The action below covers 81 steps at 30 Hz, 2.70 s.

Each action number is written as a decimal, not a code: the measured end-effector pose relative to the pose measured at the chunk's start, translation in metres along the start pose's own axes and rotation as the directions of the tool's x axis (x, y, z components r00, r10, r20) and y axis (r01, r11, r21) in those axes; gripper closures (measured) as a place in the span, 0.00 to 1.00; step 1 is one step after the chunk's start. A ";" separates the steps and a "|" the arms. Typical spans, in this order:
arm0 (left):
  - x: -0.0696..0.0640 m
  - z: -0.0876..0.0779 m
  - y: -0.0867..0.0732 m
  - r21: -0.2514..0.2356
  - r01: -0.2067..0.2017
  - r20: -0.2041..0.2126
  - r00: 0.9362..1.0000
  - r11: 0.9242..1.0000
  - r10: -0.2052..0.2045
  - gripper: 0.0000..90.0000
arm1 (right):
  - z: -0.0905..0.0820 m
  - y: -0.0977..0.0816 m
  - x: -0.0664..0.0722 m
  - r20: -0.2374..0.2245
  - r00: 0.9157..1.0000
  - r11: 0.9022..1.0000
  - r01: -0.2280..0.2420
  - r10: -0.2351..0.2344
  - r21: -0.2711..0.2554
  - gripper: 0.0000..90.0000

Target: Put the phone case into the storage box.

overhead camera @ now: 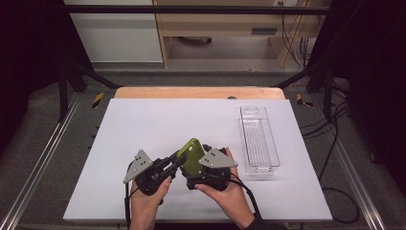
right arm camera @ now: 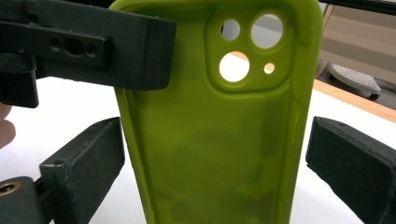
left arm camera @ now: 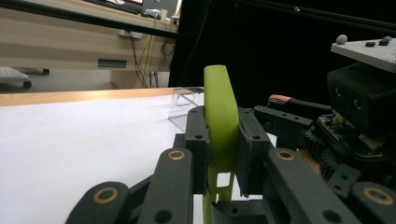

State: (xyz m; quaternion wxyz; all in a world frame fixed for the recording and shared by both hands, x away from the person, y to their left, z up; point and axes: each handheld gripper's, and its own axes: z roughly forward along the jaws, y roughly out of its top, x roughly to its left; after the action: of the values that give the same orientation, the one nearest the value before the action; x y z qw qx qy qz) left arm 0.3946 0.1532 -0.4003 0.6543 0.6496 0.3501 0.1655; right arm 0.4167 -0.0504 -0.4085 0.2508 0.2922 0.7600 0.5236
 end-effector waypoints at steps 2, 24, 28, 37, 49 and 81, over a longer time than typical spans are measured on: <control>-0.001 0.000 0.000 0.002 0.000 0.003 1.000 1.000 0.000 0.86 | 0.000 0.000 0.001 0.004 1.000 1.000 0.011 -0.011 0.003 0.06; -0.006 0.004 -0.002 0.015 0.002 0.026 1.000 1.000 -0.002 0.86 | -0.001 0.000 -0.002 -0.005 1.000 1.000 -0.005 0.005 0.005 0.15; -0.006 0.004 -0.002 0.016 0.006 0.028 1.000 1.000 -0.007 0.86 | -0.001 0.000 -0.002 -0.006 1.000 1.000 -0.007 0.007 0.005 0.15; -0.005 0.004 -0.003 0.024 0.011 0.030 0.999 1.000 -0.012 0.86 | -0.001 -0.002 -0.002 -0.016 1.000 1.000 -0.019 0.020 0.012 0.16; -0.001 0.007 -0.005 0.045 0.039 0.042 0.998 0.998 -0.041 0.85 | 0.000 -0.004 -0.003 -0.019 0.998 0.998 -0.050 0.051 0.043 0.18; 0.070 -0.042 -0.005 0.086 -0.164 -0.301 0.936 0.983 0.182 0.23 | 0.005 0.013 -0.046 0.065 0.971 0.971 -0.235 0.231 0.049 0.18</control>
State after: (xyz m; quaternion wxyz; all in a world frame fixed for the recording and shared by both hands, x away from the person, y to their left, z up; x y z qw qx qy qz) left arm 0.4141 0.2310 -0.4179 0.5551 0.6632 0.3939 0.3112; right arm 0.4550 -0.0761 -0.3949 0.2013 0.4015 0.7273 0.5189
